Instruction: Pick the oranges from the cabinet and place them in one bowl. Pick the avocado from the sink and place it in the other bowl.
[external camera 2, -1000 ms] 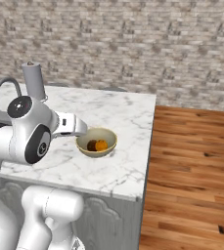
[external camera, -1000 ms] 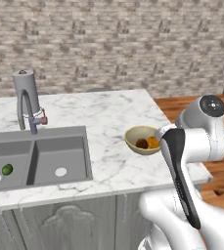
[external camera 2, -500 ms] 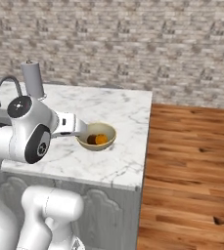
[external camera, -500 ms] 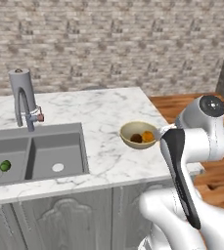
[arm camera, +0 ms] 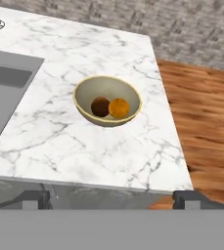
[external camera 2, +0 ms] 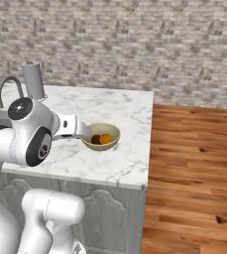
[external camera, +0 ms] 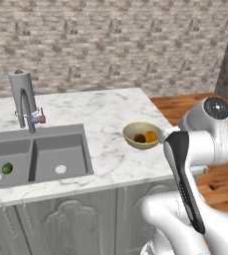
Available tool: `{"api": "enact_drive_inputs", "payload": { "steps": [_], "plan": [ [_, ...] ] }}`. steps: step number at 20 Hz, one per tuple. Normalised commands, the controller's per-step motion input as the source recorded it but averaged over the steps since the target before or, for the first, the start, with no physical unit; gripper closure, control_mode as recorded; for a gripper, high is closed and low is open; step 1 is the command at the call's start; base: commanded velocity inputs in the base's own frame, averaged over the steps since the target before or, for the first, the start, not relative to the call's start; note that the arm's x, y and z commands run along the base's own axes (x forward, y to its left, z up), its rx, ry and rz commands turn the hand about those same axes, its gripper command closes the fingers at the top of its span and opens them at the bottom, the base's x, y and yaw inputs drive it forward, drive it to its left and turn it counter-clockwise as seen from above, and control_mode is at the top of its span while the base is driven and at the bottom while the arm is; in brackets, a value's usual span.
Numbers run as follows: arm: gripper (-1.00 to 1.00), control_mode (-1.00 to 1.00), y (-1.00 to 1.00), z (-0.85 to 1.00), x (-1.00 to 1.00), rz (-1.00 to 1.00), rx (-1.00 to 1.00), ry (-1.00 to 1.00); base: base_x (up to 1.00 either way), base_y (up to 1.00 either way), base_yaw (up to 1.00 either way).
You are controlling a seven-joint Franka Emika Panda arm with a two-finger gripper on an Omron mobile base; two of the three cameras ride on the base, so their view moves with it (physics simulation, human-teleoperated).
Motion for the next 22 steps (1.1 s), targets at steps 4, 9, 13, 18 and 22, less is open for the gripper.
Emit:
{"api": "enact_drive_inputs", "payload": {
  "steps": [4,9,13,18,22],
  "plan": [
    [-1.0,1.0,0.0,0.0,0.0,0.0,0.0,0.0,-0.23,0.5,-0.08],
    [-1.0,1.0,0.0,0.0,0.0,0.0,0.0,0.0,-0.18,0.54,-0.1],
    [-1.0,1.0,0.0,0.0,0.0,0.0,0.0,0.0,-0.15,0.58,-0.08],
    [-1.0,1.0,0.0,0.0,0.0,0.0,0.0,0.0,-0.12,0.59,-0.07],
    [-1.0,1.0,0.0,0.0,0.0,0.0,0.0,0.0,-0.11,0.61,-0.08]
  ]
}}
